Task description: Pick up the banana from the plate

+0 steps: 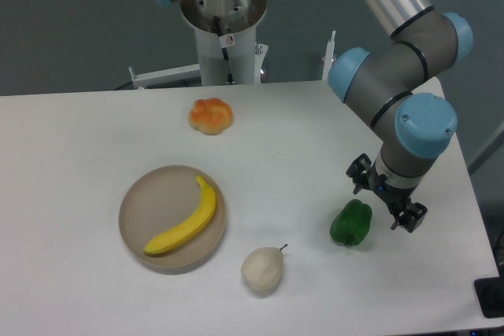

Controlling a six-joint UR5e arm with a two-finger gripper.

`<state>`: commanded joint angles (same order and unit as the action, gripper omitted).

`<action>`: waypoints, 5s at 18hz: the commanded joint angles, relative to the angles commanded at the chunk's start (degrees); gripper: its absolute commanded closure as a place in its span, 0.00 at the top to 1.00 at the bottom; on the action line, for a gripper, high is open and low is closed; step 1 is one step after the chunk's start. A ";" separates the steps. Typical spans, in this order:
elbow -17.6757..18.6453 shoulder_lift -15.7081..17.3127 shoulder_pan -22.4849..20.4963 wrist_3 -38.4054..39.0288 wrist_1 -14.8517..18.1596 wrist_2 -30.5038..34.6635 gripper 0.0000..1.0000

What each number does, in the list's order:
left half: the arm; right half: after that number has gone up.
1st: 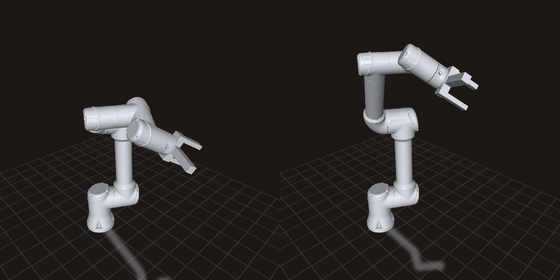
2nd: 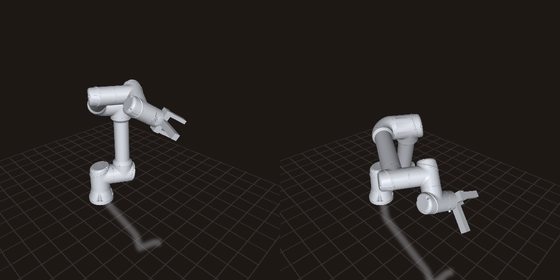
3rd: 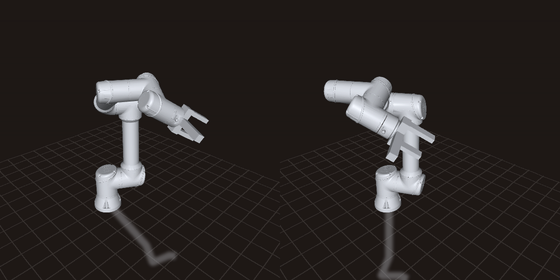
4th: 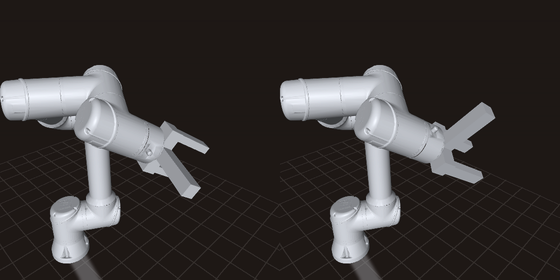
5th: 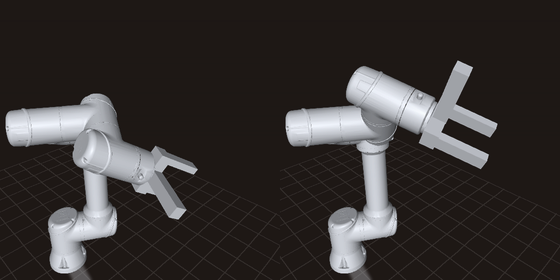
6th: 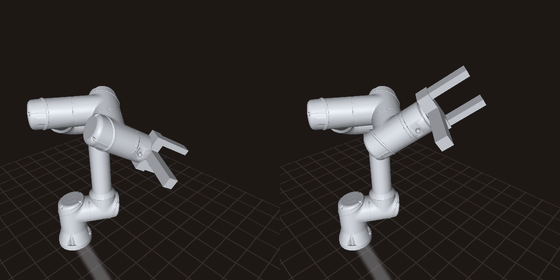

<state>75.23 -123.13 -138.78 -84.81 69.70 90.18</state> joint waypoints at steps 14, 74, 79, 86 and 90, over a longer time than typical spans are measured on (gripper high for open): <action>2.90 5.71 12.55 22.11 4.40 -6.15 1.00; 0.45 3.44 -1.04 7.42 1.67 -2.90 0.00; -0.53 1.06 -3.95 -3.05 1.58 -0.72 0.01; -1.14 0.97 -4.66 -4.57 1.67 -1.23 0.00; -1.23 0.88 -4.66 -4.48 1.58 -1.41 0.00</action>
<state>74.00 -122.25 -143.44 -89.30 71.28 88.77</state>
